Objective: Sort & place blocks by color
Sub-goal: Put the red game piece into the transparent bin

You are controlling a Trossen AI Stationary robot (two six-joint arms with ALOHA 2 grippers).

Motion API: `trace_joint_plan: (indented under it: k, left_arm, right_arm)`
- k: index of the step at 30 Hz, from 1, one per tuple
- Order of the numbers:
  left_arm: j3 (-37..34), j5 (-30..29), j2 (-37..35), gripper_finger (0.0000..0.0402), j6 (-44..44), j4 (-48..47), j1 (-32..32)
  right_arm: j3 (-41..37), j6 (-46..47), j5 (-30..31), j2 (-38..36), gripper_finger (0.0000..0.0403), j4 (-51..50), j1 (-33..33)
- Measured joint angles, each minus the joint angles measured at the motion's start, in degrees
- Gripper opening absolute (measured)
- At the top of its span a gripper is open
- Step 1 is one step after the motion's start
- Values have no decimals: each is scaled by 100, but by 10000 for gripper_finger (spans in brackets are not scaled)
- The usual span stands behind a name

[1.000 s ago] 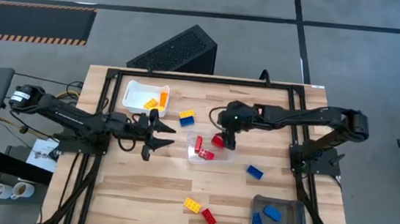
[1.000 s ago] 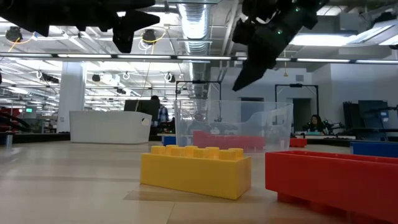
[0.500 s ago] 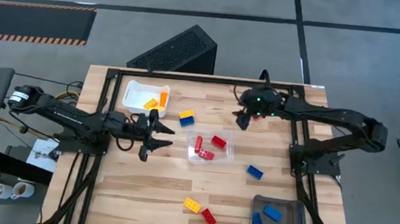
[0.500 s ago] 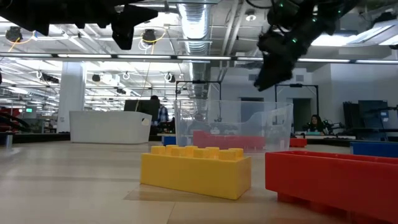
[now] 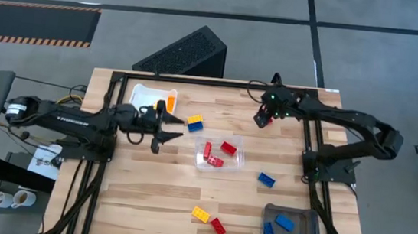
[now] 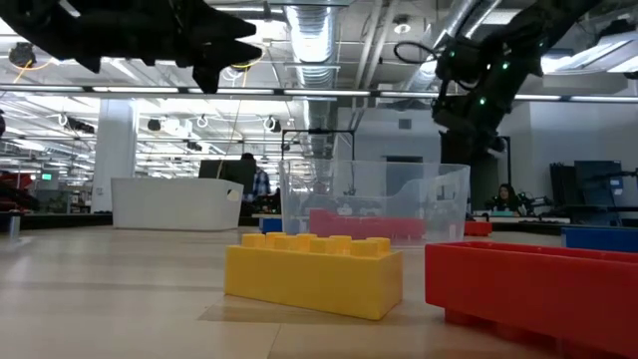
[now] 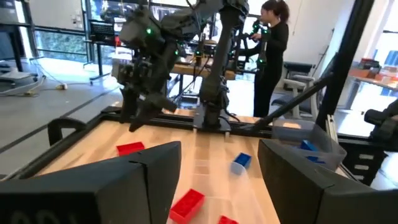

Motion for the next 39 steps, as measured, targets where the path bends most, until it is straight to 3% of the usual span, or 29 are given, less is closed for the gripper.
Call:
trace_joint_plan:
  k: [5, 11, 23, 27, 32, 39]
  left_arm:
    - [0, 514, 0, 215, -149, 27, 547]
    - [0, 876, 0, 220, -287, 62, 747]
    - [-2, 1000, 0, 220, -295, 112, 748]
    - [-2, 999, 0, 220, -372, 110, 748]
    - [-4, 946, 0, 220, -450, 112, 748]
    - [-4, 881, 0, 220, -587, 110, 748]
  right_arm:
    - [2, 0, -8, 405, 260, -212, -357]
    - [2, -44, -27, 1073, 260, -248, -661]
    - [37, -225, -86, 2068, 260, -231, -670]
    - [13, -257, -90, 1879, 231, -180, -614]
    - [-3, -278, -211, 1277, 120, -169, -499]
    - [-2, -476, -1241, 180, 113, 220, -117]
